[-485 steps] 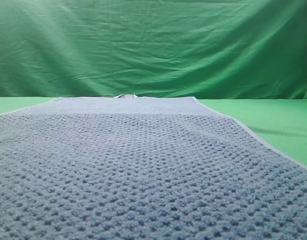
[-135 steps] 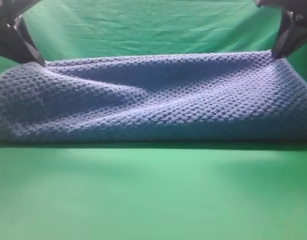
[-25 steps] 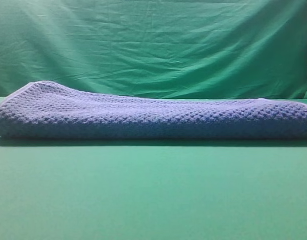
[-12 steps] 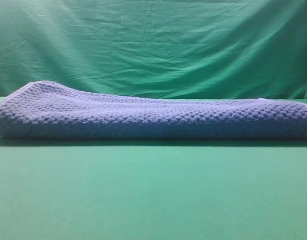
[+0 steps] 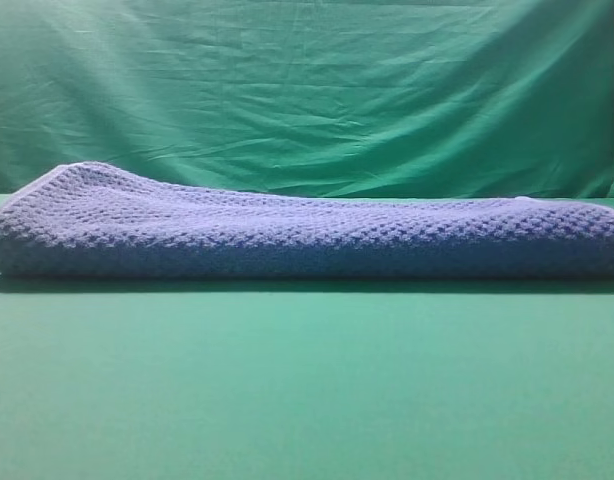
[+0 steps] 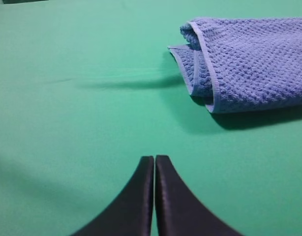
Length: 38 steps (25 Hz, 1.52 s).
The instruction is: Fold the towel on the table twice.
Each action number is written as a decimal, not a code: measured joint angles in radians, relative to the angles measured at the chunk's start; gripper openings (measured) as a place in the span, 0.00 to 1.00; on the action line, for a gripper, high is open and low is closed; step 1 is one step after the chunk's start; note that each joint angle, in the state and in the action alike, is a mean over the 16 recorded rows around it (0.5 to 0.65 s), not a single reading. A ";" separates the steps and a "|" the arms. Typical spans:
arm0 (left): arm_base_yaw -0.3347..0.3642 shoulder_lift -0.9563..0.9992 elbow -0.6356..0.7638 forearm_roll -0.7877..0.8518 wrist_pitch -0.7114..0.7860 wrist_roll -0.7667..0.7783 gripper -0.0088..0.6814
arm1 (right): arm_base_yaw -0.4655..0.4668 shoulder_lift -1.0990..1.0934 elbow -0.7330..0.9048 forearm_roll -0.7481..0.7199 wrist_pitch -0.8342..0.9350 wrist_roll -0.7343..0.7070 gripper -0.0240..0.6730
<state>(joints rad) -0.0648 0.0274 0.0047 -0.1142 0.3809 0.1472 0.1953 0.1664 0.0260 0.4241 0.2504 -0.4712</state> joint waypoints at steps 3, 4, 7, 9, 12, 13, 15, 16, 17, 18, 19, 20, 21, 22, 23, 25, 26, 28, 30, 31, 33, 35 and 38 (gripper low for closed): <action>0.000 0.000 0.003 0.010 -0.013 0.001 0.01 | 0.000 0.000 0.000 -0.001 0.026 0.000 0.03; 0.000 0.000 0.004 0.014 -0.016 0.002 0.01 | 0.000 0.000 0.000 -0.002 0.033 0.000 0.03; 0.000 0.000 0.007 0.021 -0.027 0.003 0.01 | 0.000 0.000 0.000 -0.003 0.049 0.000 0.03; 0.000 0.000 0.008 0.023 -0.033 0.004 0.01 | 0.000 0.000 0.000 -0.003 0.053 0.001 0.03; 0.000 0.000 0.009 0.024 -0.039 0.006 0.01 | 0.000 0.000 0.000 -0.004 0.054 0.001 0.03; 0.000 0.000 0.009 0.024 -0.039 0.006 0.01 | 0.000 0.000 0.000 -0.004 0.055 0.001 0.03; 0.000 0.000 0.009 0.024 -0.040 0.007 0.01 | 0.000 0.000 0.000 -0.004 0.055 0.001 0.03; 0.000 0.000 0.009 0.024 -0.040 0.007 0.01 | 0.000 0.000 0.000 -0.004 0.055 0.001 0.03; 0.000 0.000 0.009 0.024 -0.040 0.007 0.01 | 0.000 0.000 0.000 -0.004 0.056 0.002 0.03; 0.000 0.000 0.009 0.024 -0.040 0.007 0.01 | 0.000 0.000 0.000 -0.004 0.056 0.002 0.03; 0.000 0.000 0.009 0.024 -0.040 0.007 0.01 | 0.000 -0.002 0.000 -0.004 0.057 0.002 0.03; 0.000 0.000 0.009 0.024 -0.040 0.007 0.01 | 0.000 -0.004 0.000 -0.004 0.058 0.002 0.03; 0.000 -0.001 0.009 0.024 -0.040 0.007 0.01 | -0.001 -0.008 0.000 -0.004 0.060 0.002 0.03; 0.000 -0.002 0.009 0.024 -0.040 0.007 0.01 | -0.001 -0.013 0.000 -0.004 0.062 0.002 0.03; 0.000 -0.004 0.009 0.024 -0.041 0.007 0.01 | -0.001 -0.019 0.000 -0.004 0.065 0.002 0.03; 0.000 -0.009 0.009 0.024 -0.041 0.007 0.01 | -0.001 -0.034 0.000 -0.004 0.073 0.002 0.03; 0.000 -0.011 0.009 0.024 -0.041 0.007 0.01 | -0.001 -0.042 0.000 -0.004 0.077 0.002 0.03; 0.000 -0.016 0.009 0.024 -0.041 0.007 0.01 | -0.002 -0.063 0.000 -0.004 0.088 0.002 0.03; 0.000 -0.020 0.009 0.024 -0.041 0.007 0.01 | -0.005 -0.084 0.000 -0.004 0.099 0.002 0.03; 0.000 -0.023 0.009 0.024 -0.041 0.007 0.01 | -0.006 -0.095 0.000 -0.004 0.105 0.002 0.03; 0.000 -0.027 0.009 0.024 -0.041 0.007 0.01 | -0.009 -0.117 0.000 -0.004 0.116 0.002 0.03; 0.000 -0.032 0.009 0.024 -0.041 0.007 0.01 | -0.012 -0.138 0.000 -0.004 0.126 0.002 0.03; 0.000 -0.037 0.009 0.024 -0.041 0.007 0.01 | -0.017 -0.160 0.000 -0.004 0.138 0.002 0.03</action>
<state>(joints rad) -0.0648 -0.0093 0.0138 -0.0902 0.3395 0.1542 0.1785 0.0065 0.0260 0.4202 0.3882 -0.4694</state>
